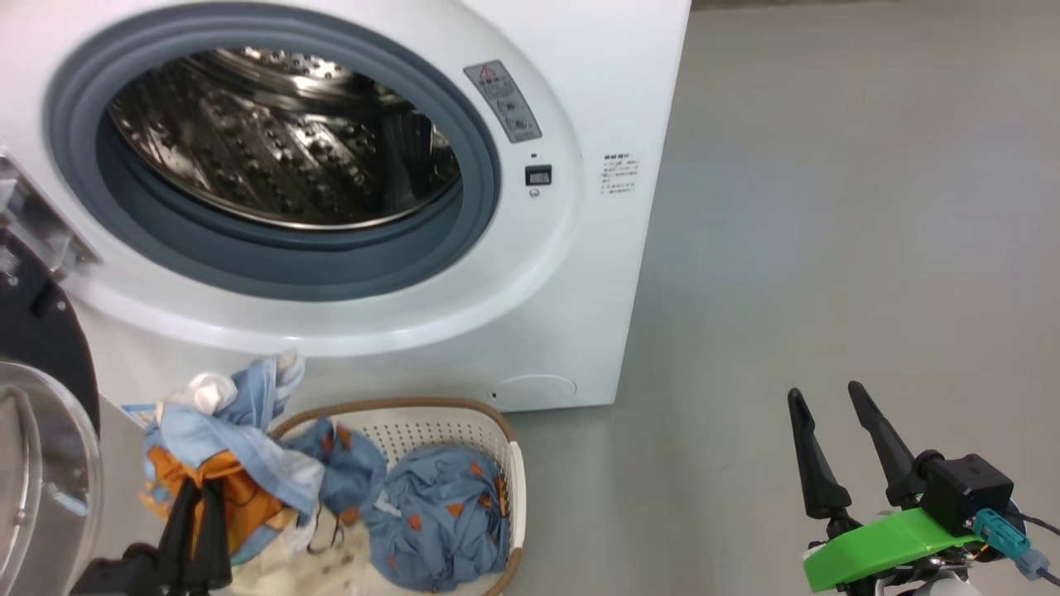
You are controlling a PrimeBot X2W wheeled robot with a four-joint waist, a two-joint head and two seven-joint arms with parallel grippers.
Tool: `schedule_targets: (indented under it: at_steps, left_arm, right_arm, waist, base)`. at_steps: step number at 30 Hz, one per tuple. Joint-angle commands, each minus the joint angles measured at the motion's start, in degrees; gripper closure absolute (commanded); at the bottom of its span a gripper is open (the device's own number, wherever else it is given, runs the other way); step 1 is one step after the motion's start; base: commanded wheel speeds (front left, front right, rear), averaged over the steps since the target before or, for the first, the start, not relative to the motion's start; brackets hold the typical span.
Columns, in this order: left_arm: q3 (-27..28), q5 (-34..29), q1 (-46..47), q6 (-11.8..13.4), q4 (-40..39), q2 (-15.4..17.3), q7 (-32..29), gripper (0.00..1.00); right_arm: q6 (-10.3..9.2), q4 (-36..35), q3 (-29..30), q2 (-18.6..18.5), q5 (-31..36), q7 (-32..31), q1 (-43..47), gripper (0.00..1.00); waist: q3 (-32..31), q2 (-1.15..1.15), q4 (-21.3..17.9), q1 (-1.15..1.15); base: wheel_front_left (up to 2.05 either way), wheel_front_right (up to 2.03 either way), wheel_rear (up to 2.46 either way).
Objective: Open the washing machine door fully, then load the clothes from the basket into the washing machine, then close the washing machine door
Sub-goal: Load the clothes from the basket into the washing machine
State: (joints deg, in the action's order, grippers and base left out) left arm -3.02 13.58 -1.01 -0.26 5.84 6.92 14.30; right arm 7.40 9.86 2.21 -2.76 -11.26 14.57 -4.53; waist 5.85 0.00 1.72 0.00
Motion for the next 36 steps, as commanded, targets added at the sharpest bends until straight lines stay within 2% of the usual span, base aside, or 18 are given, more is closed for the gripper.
schedule_targets:
  at_steps: [1, 7, 24, 36]
  left_arm:
    - [2.76, -0.76, 0.12, -0.33, -2.46, 0.43, 0.7, 1.0]
    - [4.62, -2.07, -2.48, -1.35, -3.4, -0.17, 0.7, 1.0]
    - [7.23, -3.94, -7.45, -2.26, -5.02, -2.53, 0.7, 1.0]
    - [7.45, -3.71, -2.0, -3.57, -3.82, -3.31, 0.7, 1.0]
  right_arm:
    - [0.09, -1.6, -1.64, -0.11, 0.3, 0.43, -0.01, 0.0]
    - [0.09, -2.16, -1.82, -0.11, 0.83, 0.43, 0.89, 0.0]
    - [0.09, -2.67, -1.73, -0.11, 1.04, 0.43, 2.82, 0.0]
    - [0.09, -3.22, -1.62, -0.11, 0.31, 0.43, 1.86, 0.0]
  waist:
    - [-1.65, 0.0, -0.06, 0.0]
    - [-2.81, 0.0, -0.48, 0.0]
    - [-4.88, 0.0, -0.83, 0.0]
    - [-0.97, 0.0, -1.27, 0.0]
  base:
    - [0.0, 0.0, 0.0]
    - [0.0, 0.0, 0.0]
    - [0.0, 0.0, 0.0]
    - [0.0, 0.0, 0.0]
